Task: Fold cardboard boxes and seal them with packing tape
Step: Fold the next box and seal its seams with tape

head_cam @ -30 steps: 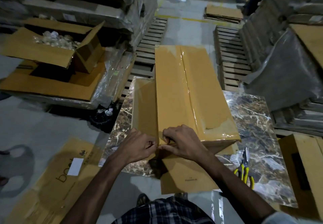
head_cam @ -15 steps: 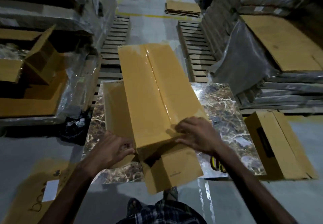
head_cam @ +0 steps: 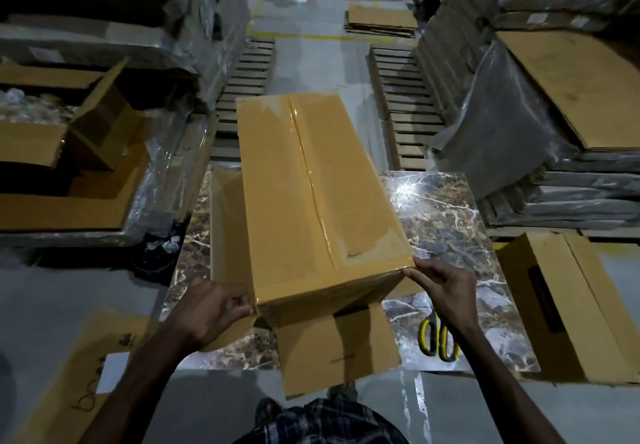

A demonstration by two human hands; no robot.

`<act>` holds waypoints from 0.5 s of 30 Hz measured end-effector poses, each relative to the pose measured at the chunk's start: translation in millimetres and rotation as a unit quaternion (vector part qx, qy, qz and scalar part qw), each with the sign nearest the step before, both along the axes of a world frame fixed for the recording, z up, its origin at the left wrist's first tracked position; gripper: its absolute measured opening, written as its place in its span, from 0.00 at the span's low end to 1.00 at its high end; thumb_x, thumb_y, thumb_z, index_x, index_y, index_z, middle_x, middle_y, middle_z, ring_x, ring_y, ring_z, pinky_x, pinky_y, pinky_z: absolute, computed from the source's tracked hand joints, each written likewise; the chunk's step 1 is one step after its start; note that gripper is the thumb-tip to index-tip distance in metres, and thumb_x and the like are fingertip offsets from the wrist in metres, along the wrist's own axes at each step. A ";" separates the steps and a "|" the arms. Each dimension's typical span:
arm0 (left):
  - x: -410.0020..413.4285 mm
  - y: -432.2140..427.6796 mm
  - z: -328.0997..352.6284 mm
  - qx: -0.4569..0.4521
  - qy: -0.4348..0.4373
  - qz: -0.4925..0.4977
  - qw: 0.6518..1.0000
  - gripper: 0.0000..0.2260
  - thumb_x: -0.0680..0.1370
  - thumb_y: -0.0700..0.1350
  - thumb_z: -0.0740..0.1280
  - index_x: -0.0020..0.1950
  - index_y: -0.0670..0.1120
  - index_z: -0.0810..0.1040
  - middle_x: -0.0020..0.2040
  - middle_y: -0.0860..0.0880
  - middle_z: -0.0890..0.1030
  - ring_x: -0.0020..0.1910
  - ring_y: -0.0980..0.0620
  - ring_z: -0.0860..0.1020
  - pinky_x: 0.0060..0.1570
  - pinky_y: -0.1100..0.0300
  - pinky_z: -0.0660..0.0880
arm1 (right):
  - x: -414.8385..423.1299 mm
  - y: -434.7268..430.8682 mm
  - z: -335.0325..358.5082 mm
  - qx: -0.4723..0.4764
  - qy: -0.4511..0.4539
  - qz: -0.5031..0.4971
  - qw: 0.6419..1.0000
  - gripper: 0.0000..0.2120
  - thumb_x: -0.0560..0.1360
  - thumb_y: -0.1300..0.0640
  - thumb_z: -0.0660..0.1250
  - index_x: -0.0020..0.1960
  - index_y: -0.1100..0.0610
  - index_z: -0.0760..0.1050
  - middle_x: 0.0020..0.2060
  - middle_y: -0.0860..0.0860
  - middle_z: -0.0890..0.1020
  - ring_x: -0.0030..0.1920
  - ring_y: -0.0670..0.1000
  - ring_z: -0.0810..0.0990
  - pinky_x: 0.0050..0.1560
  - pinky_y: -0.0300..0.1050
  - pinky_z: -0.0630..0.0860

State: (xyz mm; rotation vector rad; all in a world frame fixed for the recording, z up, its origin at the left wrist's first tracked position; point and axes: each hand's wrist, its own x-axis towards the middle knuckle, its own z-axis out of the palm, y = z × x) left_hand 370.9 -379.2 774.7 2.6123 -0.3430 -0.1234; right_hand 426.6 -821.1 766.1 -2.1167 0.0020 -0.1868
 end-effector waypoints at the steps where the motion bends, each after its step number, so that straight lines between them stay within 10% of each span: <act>1: 0.1 -0.2 0.4 -0.001 -0.001 -0.001 1.000 0.15 0.75 0.67 0.63 0.41 0.60 0.81 0.32 0.61 0.79 0.32 0.63 0.76 0.37 0.59 0.66 | 3.0 -1.3 -1.0 0.000 -0.002 0.004 1.000 0.11 0.68 0.45 0.79 0.50 0.44 0.85 0.43 0.35 0.86 0.46 0.40 0.87 0.50 0.45 0.84; 7: 3.7 -4.2 5.3 0.016 -0.008 -0.007 1.000 0.12 0.72 0.66 0.64 0.38 0.62 0.81 0.29 0.62 0.78 0.30 0.66 0.75 0.34 0.65 0.65 | 14.2 -20.7 -8.8 -0.076 -0.073 0.077 0.991 0.25 0.75 0.32 0.67 0.51 0.53 0.88 0.45 0.41 0.86 0.44 0.32 0.83 0.45 0.29 0.79; 15: 10.1 -5.5 7.6 0.057 -0.038 -0.024 0.997 0.12 0.72 0.62 0.65 0.36 0.57 0.80 0.24 0.61 0.71 0.24 0.63 0.74 0.35 0.75 0.59 | 35.1 -22.2 1.5 -0.124 -0.077 0.116 0.982 0.27 0.68 0.27 0.70 0.38 0.53 0.84 0.33 0.41 0.84 0.37 0.36 0.83 0.37 0.37 0.80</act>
